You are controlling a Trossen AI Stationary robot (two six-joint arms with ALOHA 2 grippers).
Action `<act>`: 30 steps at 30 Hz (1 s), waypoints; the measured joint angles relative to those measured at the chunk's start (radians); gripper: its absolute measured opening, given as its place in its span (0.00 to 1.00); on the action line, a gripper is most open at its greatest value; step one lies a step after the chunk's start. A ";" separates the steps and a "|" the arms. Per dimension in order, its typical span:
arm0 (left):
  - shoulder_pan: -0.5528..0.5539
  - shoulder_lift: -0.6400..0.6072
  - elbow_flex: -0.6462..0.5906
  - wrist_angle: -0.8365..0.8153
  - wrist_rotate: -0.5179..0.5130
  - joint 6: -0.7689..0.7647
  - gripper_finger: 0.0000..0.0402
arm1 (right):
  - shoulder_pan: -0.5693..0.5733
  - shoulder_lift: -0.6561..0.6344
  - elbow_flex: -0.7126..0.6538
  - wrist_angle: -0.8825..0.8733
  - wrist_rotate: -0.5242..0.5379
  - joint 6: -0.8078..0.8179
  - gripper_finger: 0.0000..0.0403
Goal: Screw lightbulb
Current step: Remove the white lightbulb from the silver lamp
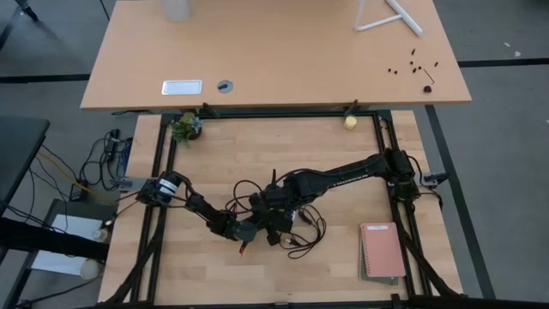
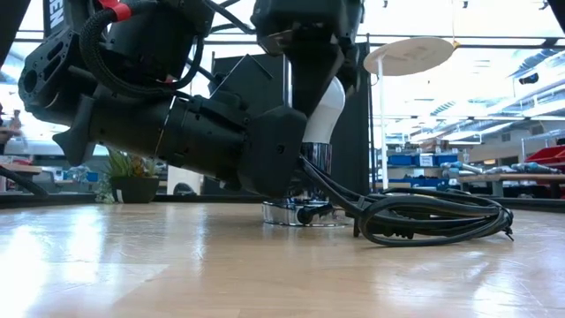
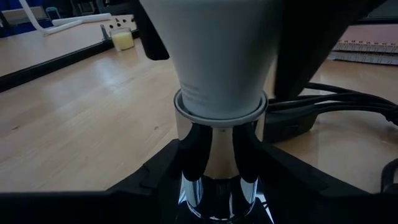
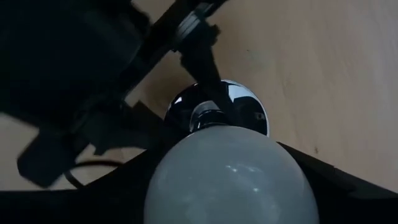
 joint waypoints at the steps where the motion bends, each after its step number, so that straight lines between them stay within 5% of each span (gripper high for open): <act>1: 0.000 0.000 0.000 0.000 0.000 0.000 0.47 | 0.000 0.000 0.000 0.001 -0.002 -0.040 0.70; 21: 0.000 -0.001 0.000 -0.003 -0.001 0.021 0.47 | -0.005 0.000 -0.001 0.007 -0.030 -1.108 0.70; 26: 0.000 -0.001 0.000 -0.003 0.000 0.021 0.47 | -0.005 0.000 -0.002 0.009 -0.028 -1.174 0.70; 30: -0.001 -0.001 0.000 -0.002 0.004 0.020 0.47 | -0.005 -0.001 -0.002 0.014 -0.035 -1.063 0.74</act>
